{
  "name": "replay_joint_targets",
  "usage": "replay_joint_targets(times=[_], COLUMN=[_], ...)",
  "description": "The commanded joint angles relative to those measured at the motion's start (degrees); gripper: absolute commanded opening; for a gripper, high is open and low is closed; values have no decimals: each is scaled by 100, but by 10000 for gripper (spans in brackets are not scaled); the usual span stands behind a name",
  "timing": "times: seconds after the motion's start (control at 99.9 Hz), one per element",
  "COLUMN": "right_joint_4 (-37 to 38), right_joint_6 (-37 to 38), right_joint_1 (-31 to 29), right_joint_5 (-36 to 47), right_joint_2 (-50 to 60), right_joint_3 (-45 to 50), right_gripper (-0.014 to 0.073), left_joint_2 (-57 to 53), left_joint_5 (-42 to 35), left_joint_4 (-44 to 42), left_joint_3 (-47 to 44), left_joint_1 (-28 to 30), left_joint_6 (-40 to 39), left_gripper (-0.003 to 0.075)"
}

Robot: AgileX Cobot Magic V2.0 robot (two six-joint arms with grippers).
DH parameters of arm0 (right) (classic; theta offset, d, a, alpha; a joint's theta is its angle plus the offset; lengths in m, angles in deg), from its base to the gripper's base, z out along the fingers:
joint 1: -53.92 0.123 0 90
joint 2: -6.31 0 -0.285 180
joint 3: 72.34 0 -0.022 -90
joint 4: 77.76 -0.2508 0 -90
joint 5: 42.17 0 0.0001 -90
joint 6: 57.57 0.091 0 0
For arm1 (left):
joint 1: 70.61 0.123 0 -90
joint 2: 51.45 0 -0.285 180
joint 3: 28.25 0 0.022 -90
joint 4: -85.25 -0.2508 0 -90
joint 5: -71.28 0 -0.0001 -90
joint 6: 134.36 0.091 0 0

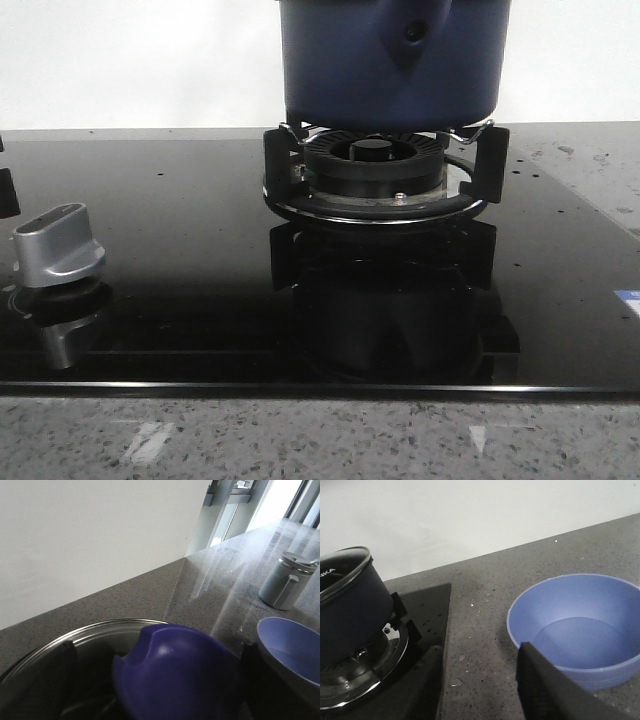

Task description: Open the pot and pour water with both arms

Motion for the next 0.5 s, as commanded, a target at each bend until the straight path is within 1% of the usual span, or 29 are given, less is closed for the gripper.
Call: replay_joint_targets(times=[0.0,0.13,0.29,0.491], right_joint_4=[0,0,0,0], right_joint_6=[-64,-64,-64,-64], right_joint_1=[-26,-26,-26,-26], right_joint_5=[422,422,422,422], right_joint_2=[-130,-130,-130,-130], right_joint_3=[-196,-196,-196,-196], right_gripper=[311,311,311,311], left_joint_2=[-268,-268,-268,-268], left_joint_5=[77,170,303,380], left_joint_4=[122,78,-297,-446], left_joint_3=[196,196,196,196], left_joint_1=[-3,-3,-13,-13], left_joint_6=[-240,-250,-250,-250], left_gripper=[556,516,465,373])
